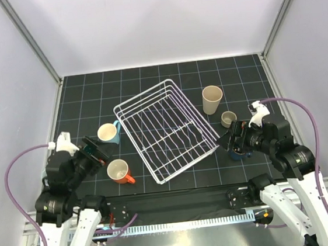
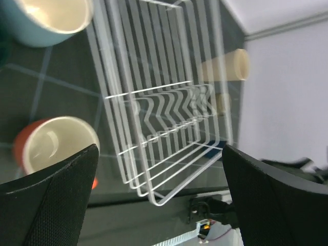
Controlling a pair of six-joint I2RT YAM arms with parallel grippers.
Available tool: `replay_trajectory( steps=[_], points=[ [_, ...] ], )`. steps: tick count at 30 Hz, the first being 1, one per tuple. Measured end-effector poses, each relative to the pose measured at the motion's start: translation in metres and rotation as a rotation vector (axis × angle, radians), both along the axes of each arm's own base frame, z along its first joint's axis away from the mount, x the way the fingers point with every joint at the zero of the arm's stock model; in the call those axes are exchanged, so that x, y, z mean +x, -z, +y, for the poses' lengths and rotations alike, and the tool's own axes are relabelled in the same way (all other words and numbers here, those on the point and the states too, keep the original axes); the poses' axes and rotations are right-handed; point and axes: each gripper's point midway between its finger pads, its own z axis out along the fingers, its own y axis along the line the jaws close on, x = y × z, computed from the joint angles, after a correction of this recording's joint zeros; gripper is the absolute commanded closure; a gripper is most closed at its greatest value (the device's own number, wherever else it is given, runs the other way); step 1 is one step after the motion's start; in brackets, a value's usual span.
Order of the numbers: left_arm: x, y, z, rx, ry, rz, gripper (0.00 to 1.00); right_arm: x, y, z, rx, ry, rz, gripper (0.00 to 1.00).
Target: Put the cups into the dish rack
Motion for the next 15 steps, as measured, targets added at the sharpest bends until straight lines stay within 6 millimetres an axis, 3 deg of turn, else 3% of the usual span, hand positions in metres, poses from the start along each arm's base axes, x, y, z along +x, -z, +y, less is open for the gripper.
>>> replay_trajectory(
  steps=[3, 7, 15],
  points=[
    [0.005, 0.013, 0.017, 0.083, -0.081, 0.12, 0.0, -0.004, -0.004, -0.002, -0.02, -0.012, 0.001, 0.0],
    [0.012, 0.021, 0.043, 0.195, -0.205, 0.222, 0.04, -0.003, -0.024, 0.004, -0.014, -0.066, -0.045, 0.0],
    [0.042, 0.033, 0.073, 0.354, -0.341, 0.368, 0.12, 0.006, -0.023, 0.008, -0.049, -0.119, -0.029, 0.0]
  ],
)
